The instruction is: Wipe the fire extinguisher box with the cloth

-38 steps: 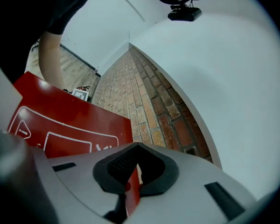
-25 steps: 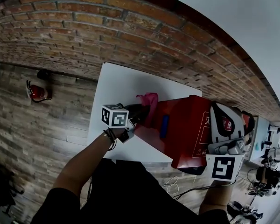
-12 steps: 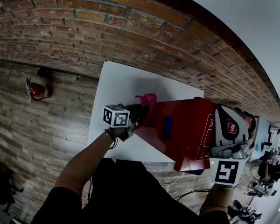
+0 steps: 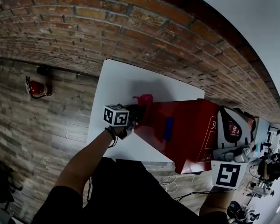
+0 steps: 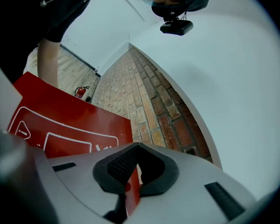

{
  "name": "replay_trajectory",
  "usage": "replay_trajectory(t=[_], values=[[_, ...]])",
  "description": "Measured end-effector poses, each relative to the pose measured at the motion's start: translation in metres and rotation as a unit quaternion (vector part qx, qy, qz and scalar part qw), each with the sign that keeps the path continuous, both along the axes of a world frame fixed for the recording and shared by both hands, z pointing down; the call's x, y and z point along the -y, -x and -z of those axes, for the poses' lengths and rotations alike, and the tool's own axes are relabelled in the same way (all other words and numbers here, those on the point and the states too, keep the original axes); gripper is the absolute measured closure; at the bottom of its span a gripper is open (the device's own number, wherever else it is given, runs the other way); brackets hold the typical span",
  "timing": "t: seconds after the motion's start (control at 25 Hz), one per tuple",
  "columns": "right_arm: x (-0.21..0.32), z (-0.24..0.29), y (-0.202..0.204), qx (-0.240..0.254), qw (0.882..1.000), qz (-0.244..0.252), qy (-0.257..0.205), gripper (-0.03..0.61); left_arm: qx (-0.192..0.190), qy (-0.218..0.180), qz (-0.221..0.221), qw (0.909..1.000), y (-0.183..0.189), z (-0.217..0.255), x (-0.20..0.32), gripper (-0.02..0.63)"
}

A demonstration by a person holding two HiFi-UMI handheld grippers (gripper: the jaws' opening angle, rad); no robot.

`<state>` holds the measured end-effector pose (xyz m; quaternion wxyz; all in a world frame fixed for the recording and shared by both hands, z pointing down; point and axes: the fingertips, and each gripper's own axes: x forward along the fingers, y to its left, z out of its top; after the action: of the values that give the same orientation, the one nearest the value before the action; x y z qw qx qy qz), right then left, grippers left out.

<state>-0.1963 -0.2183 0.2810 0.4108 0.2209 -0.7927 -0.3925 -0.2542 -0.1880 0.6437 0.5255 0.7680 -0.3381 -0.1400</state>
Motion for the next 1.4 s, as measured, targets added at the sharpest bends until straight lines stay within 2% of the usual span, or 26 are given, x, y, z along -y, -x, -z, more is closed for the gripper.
replay_trajectory(t=[0.2,0.44,0.92,1.28,1.4], values=[[0.000,0.001,0.001,0.000,1.000,0.002,-0.001,0.560,0.013,0.005,0.001,0.9999,0.000,-0.014,0.000,0.545],[0.000,0.001,0.001,0.004,1.000,-0.002,0.000,0.560,0.059,0.010,-0.009,0.9982,0.001,-0.040,0.000,0.545],[0.000,0.002,0.004,0.008,1.000,0.000,-0.001,0.560,0.122,0.031,-0.023,0.9918,0.001,-0.081,-0.001,0.545],[0.000,0.002,0.004,0.008,1.000,0.000,0.000,0.560,0.164,0.070,-0.029,0.9836,-0.001,-0.111,-0.004,0.545],[0.000,0.002,0.005,0.008,1.000,0.001,-0.001,0.560,0.225,0.068,-0.048,0.9707,0.001,-0.131,-0.005,0.545]])
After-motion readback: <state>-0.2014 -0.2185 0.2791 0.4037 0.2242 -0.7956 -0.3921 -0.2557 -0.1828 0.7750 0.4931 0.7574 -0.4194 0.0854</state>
